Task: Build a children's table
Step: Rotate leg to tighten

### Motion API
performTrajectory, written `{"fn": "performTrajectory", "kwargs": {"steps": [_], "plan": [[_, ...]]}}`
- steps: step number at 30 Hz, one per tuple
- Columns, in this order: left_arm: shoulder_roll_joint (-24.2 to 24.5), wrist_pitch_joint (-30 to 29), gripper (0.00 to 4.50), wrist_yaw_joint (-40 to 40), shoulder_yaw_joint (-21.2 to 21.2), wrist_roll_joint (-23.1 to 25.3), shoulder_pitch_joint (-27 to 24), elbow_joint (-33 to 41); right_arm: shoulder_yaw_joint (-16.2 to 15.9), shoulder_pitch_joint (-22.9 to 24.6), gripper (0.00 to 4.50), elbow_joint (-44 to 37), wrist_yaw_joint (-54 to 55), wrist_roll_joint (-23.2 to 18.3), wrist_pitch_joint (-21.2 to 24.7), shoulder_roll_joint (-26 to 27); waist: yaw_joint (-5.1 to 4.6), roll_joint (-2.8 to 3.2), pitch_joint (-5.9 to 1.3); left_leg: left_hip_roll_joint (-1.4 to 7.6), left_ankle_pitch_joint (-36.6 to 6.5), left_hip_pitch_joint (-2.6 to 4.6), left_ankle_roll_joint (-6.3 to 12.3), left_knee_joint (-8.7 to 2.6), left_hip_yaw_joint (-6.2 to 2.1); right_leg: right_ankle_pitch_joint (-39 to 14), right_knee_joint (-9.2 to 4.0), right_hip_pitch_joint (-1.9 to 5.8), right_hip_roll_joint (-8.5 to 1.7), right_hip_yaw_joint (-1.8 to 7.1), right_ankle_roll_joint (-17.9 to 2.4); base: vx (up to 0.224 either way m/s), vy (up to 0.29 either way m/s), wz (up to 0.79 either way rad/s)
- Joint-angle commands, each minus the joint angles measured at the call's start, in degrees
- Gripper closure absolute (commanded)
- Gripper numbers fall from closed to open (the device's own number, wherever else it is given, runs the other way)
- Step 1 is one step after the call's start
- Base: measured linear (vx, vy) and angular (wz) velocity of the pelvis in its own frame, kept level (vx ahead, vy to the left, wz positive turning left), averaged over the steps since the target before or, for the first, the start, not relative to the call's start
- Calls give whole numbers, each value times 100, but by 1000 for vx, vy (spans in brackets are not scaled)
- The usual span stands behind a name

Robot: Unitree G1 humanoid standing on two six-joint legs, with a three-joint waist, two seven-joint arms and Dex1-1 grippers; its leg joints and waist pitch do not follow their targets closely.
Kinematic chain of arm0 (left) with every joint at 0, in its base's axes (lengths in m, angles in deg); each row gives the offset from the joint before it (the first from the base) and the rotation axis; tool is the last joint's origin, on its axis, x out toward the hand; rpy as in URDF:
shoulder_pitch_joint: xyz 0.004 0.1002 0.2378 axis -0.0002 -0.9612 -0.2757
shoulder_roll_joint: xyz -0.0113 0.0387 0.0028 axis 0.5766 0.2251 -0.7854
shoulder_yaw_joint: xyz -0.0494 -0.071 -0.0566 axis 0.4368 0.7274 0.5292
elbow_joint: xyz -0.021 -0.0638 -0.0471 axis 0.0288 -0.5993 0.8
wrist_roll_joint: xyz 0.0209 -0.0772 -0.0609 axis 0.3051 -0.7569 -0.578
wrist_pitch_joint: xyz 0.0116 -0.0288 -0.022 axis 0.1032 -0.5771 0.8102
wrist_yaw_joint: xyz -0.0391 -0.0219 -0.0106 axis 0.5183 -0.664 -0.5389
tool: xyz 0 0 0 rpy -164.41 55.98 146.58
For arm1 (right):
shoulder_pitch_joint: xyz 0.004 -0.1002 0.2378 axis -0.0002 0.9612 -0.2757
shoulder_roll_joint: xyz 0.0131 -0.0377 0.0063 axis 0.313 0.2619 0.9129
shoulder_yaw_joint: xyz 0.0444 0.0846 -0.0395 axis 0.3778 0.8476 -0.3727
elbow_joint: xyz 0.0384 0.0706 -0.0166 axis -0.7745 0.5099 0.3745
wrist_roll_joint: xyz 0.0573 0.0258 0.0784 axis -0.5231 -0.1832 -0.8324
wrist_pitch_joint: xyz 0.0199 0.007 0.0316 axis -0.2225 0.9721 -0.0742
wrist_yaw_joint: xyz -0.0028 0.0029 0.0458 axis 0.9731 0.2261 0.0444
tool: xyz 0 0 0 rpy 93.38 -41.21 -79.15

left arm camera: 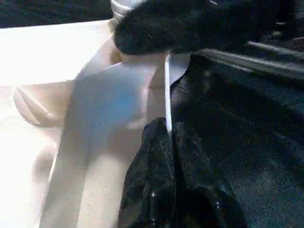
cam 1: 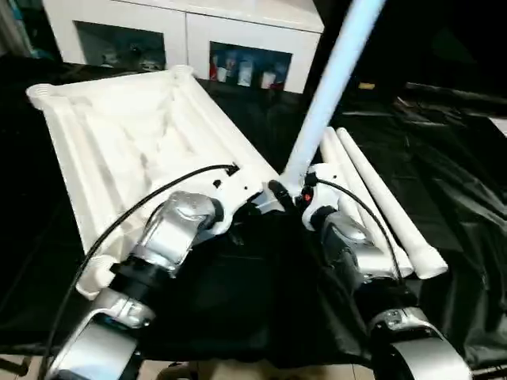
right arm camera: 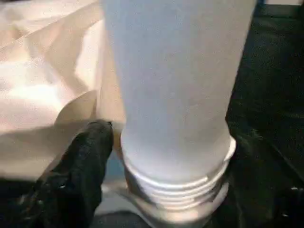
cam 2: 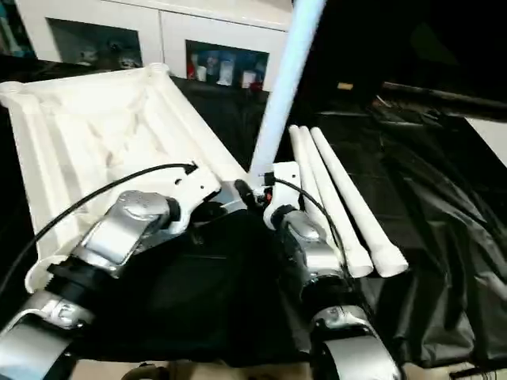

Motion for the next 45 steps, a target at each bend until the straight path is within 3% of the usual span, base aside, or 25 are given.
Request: {"fn": "performTrajectory", "kwargs": {"steps": [1,3,5,7,9,10,14,16,20,21,23,29,33,38,41,43,45], "plan": [[144,226,450,-229,-166,13,-219,-18,-508,327,71,-490,-1024,73,207,-310,5,60,-287,406,-1584,135,-25,-513,-218,-1603,-485,134,-470,286,-896,0,0,0],[354,473,450,-585,-189,-87,-309,93,-702,587,71,-972,-1676,40,295,-710,60,38,-298,398,-1129,110,221,-475,-193,-972,-431,188,-449,281,-991,0,0,0],[457,590,450,-735,-209,-112,-344,139,-726,662,71,-1111,-1870,7,336,-860,28,30,-309,393,-893,73,338,-470,-193,-642,-382,221,-444,276,-1111,0,0,0],[723,867,450,-1235,-256,-284,-471,324,-678,749,71,-1263,-2175,-30,325,-1118,14,47,-322,397,-862,118,375,-442,-175,-573,-378,194,-446,278,-1274,0,0,0],[841,1076,450,-1510,-279,-389,-548,444,-615,740,71,-1265,-2225,-67,313,-1167,24,57,-315,405,-843,120,381,-444,-176,-572,-372,208,-450,278,-1365,0,0,0],[942,982,450,-1742,-289,-502,-626,611,-541,712,71,-1261,-2229,-127,322,-1181,25,79,-319,414,-842,160,359,-439,-163,-504,-355,182,-436,278,-1434,0,0,0],[1184,987,450,-2207,-348,-732,-808,967,-555,733,71,-1449,-2549,-322,396,-1247,66,108,-317,423,-716,210,382,-427,-127,-134,-305,164,-405,273,-1589,0,0,0],[1211,991,450,-2239,-347,-748,-822,995,-600,758,71,-1531,-2641,-336,438,-1281,92,90,-317,419,-646,199,396,-428,-124,-27,-281,194,-404,269,-1594,0,0,0],[1262,1055,450,-2311,-325,-791,-845,1007,-706,816,71,-1656,-2873,-309,541,-1344,104,74,-294,415,-917,184,269,-451,-137,-603,-340,199,-444,278,-1452,0,0,0],[1288,1061,450,-2351,-311,-809,-853,1022,-759,813,71,-1626,-2942,-289,534,-1361,101,46,-290,412,-945,181,252,-451,-136,-676,-350,197,-442,277,-1429,0,0,0],[1310,1048,450,-2383,-297,-821,-864,1044,-785,811,87,-1596,-2972,-275,495,-1365,100,55,-294,410,-936,182,220,-447,-139,-751,-349,195,-449,281,-1387,0,0,0],[1350,1023,450,-2404,-283,-832,-882,1078,-776,797,125,-1612,-3065,-267,577,-1344,87,45,-310,401,-646,179,343,-419,-131,-357,-296,203,-429,269,-1457,0,0,0],[1355,1019,450,-2401,-281,-847,-881,1076,-772,772,166,-1576,-3085,-294,613,-1335,88,42,-310,400,-653,181,361,-414,-131,-416,-299,206,-434,268,-1466,0,0,0],[1350,1033,450,-2394,-275,-841,-875,1040,-778,794,177,-1542,-3060,-293,642,-1317,82,39,-307,397,-616,179,366,-408,-130,-361,-291,206,-426,265,-1474,0,0,0],[1231,958,450,-2260,-215,-881,-880,996,-616,762,178,-1291,-2616,-253,697,-1159,80,42,-309,397,-622,178,368,-406,-130,-381,-291,208,-436,269,-1490,0,0,0],[1114,898,450,-2126,-188,-885,-866,943,-522,706,178,-1068,-2230,-186,669,-1032,59,38,-296,395,-736,177,317,-417,-131,-557,-312,194,-437,269,-1489,0,0,0],[911,788,450,-1878,-167,-854,-822,832,-432,616,178,-759,-1705,-80,591,-844,13,40,-263,397,-1082,174,116,-458,-152,-1140,-374,177,-456,273,-1393,0,0,0]]}}
